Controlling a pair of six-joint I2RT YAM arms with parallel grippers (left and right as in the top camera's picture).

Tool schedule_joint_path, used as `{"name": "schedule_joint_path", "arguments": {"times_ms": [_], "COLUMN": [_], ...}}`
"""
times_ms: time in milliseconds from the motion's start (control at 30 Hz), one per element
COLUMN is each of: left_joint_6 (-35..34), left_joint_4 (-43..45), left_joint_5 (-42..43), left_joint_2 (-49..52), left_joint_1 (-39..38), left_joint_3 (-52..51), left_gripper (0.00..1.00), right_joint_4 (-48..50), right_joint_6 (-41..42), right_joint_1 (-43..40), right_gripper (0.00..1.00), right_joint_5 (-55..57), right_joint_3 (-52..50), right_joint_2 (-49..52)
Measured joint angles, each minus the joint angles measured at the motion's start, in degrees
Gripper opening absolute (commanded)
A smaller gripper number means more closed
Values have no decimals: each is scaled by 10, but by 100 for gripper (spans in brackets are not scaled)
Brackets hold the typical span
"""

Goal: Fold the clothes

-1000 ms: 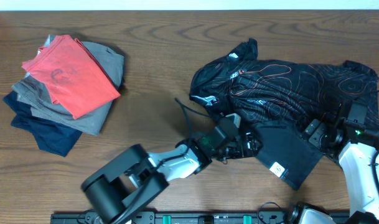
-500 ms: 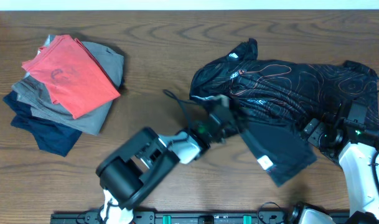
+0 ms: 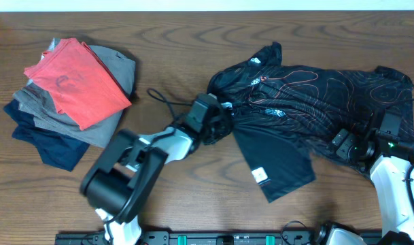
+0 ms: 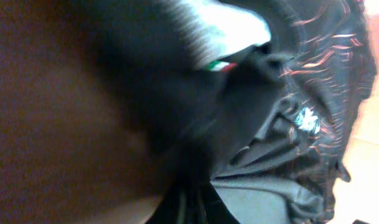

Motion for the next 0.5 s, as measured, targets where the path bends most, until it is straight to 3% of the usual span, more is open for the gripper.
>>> {"name": "schedule_joint_path", "arguments": {"times_ms": [67,267,500], "left_joint_6": [12,26,31], "left_joint_4": [-49,-81,-82], "left_joint_5": [17,45,-48], "left_joint_2": [-22,-44,-52], "left_joint_1": [5,-33,-112], "left_joint_3": [0,0,5], "left_gripper": [46,65,67], "right_joint_4": [2,9,9], "right_joint_6": [0,0,0], "right_joint_1": [0,0,0], "right_gripper": [99,99,99], "right_joint_5": [0,0,-1], "right_joint_3": [0,0,0], "right_joint_2": [0,0,0]}}
